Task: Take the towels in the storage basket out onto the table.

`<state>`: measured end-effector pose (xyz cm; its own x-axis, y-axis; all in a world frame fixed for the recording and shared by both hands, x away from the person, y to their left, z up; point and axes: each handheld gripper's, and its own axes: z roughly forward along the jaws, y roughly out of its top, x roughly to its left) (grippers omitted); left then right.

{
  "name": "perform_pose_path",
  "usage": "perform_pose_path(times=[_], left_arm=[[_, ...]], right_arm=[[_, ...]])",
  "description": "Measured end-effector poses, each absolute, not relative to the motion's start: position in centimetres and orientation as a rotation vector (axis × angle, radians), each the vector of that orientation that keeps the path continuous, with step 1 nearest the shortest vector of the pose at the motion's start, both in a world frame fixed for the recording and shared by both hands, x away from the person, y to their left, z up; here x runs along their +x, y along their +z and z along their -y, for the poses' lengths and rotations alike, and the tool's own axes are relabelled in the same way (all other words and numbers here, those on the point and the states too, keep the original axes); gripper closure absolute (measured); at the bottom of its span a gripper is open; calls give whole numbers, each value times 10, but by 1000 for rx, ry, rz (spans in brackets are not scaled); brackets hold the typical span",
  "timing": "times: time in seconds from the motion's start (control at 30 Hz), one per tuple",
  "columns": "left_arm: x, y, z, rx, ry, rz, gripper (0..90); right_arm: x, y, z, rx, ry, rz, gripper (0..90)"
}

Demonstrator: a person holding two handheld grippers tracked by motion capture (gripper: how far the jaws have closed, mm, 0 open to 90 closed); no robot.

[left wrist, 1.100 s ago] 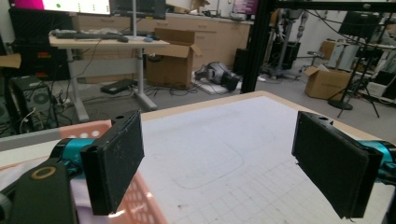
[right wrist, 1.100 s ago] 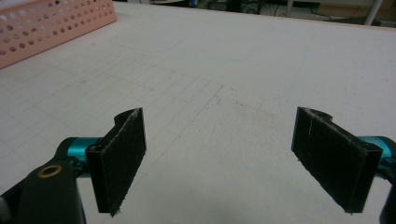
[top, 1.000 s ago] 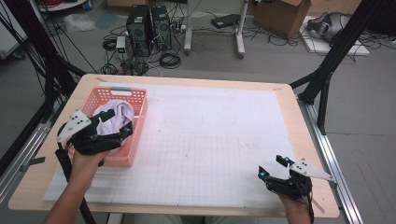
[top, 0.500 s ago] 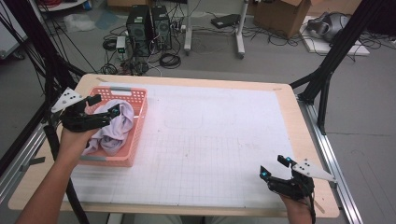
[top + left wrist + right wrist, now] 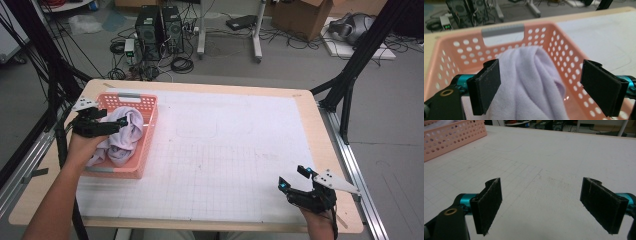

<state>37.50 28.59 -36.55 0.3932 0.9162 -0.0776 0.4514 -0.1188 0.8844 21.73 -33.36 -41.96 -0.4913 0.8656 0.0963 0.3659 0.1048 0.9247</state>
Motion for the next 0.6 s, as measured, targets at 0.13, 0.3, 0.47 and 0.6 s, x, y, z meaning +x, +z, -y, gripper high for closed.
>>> perform_pose_path(times=[0.13,0.3,0.47,0.6], left_arm=[[383,-379,-285,1805,638,-1257,169],[388,-393,-282,1878,644,-1322,169],[392,-399,-278,1942,648,-1358,150],[394,-410,-279,2031,599,-1440,117]], right_arm=[[216,-420,335,1203,1375,-1907,165],[216,-420,336,1206,1374,-1910,165],[216,-420,336,1206,1378,-1912,166],[215,-419,336,1209,1381,-1909,166]])
